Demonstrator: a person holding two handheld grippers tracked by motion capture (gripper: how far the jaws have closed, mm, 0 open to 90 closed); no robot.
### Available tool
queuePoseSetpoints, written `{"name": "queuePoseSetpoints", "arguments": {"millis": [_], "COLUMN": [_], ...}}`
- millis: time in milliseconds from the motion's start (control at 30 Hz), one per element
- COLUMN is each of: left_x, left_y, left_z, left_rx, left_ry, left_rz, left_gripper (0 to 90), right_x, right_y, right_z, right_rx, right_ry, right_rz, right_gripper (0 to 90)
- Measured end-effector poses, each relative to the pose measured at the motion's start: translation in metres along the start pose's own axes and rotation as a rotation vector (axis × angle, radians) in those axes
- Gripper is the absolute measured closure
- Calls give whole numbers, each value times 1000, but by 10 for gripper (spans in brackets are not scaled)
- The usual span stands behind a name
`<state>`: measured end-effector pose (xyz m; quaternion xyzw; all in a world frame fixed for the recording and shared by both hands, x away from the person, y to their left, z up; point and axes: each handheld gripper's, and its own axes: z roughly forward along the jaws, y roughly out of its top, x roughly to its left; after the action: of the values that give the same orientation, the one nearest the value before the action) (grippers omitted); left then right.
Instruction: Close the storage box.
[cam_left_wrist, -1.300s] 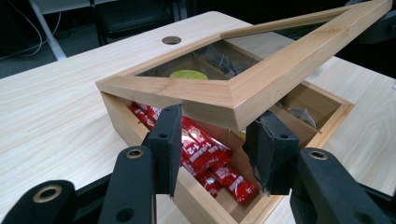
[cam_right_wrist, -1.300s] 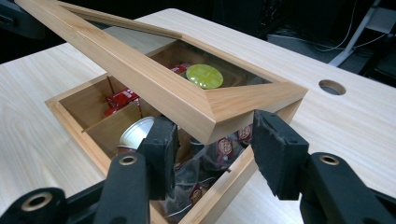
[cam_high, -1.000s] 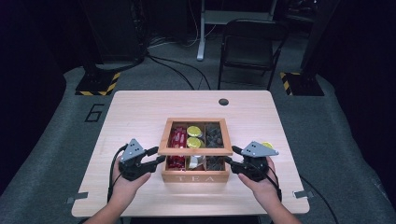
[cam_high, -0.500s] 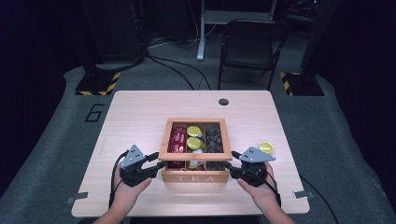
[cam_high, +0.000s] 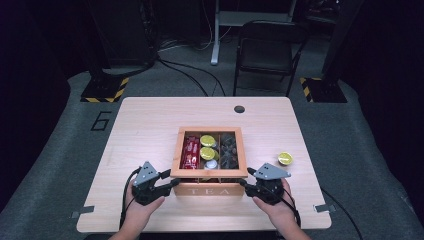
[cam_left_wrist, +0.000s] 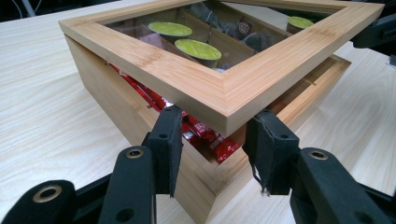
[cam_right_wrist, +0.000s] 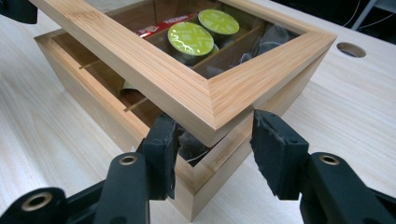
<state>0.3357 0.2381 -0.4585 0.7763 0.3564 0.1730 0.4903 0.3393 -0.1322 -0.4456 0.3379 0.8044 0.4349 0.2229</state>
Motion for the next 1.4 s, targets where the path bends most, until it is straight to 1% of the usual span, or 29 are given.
{"name": "queuePoseSetpoints", "arguments": {"millis": [33, 100, 167, 200, 233, 267, 333, 400, 433, 500, 633, 667, 733, 800, 833, 867, 1067, 1100, 1133, 1167, 1267, 1333, 1367, 1400], "left_x": [0, -1, -1, -1, -2, -2, -2, -2, -2, -2, -2, -2, -3, -3, -4, -5, -5, -5, -5, -6, -6, -4, -4, -3], "left_y": [-1, -3, -4, -4, -6, -6, -8, -9, -10, -10, -11, -12, -13, -14, -14, -15, -16, -16, -16, -17, -17, -18, -18, -19], "left_z": [1, 1, 2, 2, 2, 2, 2, 2, 2, 2, 3, 3, 4, 3, 4, 4, 4, 4, 4, 5, 5, 4, 5, 5], "left_rx": [0, 9, 14, 14, 10, 11, 9, 15, 14, 12, 20, 27, 18, 31, 29, 27, 39, 41, 43, 35, 36, 51, 54, 42], "left_ry": [2, 2, 2, 2, 5, 3, 5, 0, 1, 1, -3, -5, 0, -10, 1, 4, -4, -3, 0, 5, 2, -15, -16, -8], "left_rz": [-1, 5, 8, 8, 9, 6, 6, 5, 2, 1, -3, 0, -9, -5, 0, -2, -8, -7, 3, -11, -16, -26, -27, -31], "left_gripper": [566, 566, 565, 566, 565, 564, 564, 563, 563, 560, 543, 537, 528, 516, 512, 512, 508, 508, 508, 508, 503, 497, 497, 481], "right_x": [1, 0, 1, 0, 0, 0, 1, 2, 2, 2, 2, 3, 3, 4, 4, 5, 6, 6, 6, 6, 6, 7, 7, 7], "right_y": [-1, -3, -5, -6, -6, -7, -8, -9, -9, -10, -11, -12, -12, -12, -13, -13, -14, -15, -15, -15, -15, -15, -16, -16], "right_z": [0, 1, 3, 3, 4, 4, 5, 5, 6, 6, 7, 7, 8, 8, 9, 9, 9, 9, 9, 10, 10, 9, 10, 10], "right_rx": [4, 7, 15, 18, 19, 17, 23, 28, 23, 30, 28, 38, 38, 48, 53, 59, 63, 64, 64, 63, 63, 68, 68, 71], "right_ry": [0, 2, 14, 19, 13, 18, 19, 13, 17, 20, 20, 15, 19, 17, 15, 12, 17, 16, 16, 15, 18, 16, 19, 18], "right_rz": [10, 15, 29, 26, 30, 25, 31, 30, 28, 30, 27, 35, 25, 23, 23, 35, 35, 32, 35, 38, 31, 30, 23, 20], "right_gripper": [511, 511, 512, 515, 515, 515, 515, 515, 515, 515, 514, 508, 495, 487, 485, 484, 469, 466, 462, 459, 452, 445, 443, 445]}}
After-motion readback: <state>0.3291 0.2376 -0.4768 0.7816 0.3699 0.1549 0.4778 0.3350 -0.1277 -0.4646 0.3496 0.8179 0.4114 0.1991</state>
